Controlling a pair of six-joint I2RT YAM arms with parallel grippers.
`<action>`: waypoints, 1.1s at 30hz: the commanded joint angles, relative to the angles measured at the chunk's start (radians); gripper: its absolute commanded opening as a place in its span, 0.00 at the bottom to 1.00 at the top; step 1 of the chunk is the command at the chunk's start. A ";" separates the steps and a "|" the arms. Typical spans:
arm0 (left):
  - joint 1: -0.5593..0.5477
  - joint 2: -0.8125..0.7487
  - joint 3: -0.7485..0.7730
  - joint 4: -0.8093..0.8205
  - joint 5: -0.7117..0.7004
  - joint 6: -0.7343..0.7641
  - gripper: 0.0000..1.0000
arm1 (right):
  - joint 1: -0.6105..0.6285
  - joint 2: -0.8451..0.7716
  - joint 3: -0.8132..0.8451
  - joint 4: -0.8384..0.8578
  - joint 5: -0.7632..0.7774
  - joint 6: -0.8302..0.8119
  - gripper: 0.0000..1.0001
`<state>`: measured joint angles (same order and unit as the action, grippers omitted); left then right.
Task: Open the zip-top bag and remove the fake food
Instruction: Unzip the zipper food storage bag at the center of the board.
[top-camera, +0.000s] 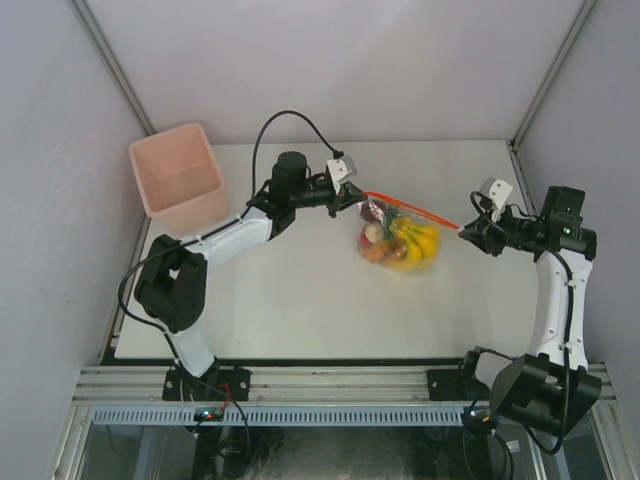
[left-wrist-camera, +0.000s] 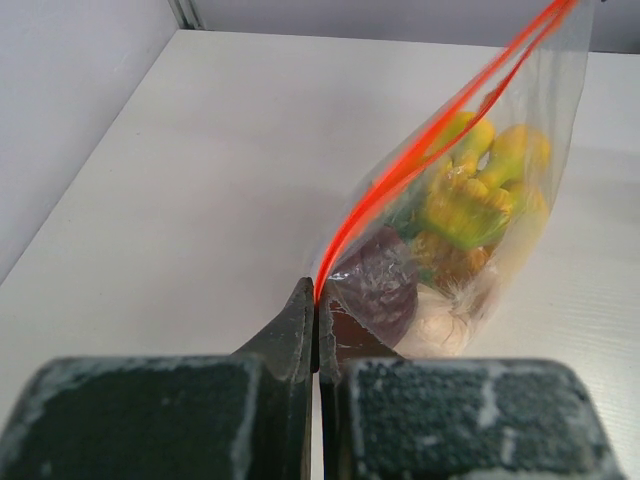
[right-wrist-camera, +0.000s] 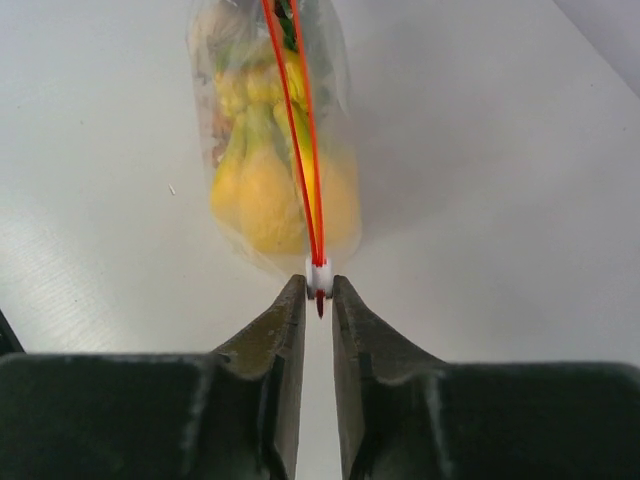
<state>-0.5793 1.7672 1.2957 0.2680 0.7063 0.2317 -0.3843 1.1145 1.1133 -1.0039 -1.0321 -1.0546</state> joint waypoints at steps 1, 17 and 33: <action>0.026 -0.054 -0.010 0.062 0.028 0.041 0.00 | -0.013 -0.029 0.008 -0.021 -0.034 -0.042 0.24; -0.005 -0.109 -0.078 0.061 0.080 0.118 0.00 | 0.298 0.169 0.342 0.120 -0.034 0.388 0.75; -0.073 -0.255 -0.055 -0.191 0.010 0.418 0.00 | 0.443 0.350 0.557 0.144 0.188 0.315 0.74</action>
<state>-0.6308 1.6073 1.2228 0.1276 0.7376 0.5117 0.0502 1.4944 1.6146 -0.8845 -0.8665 -0.7177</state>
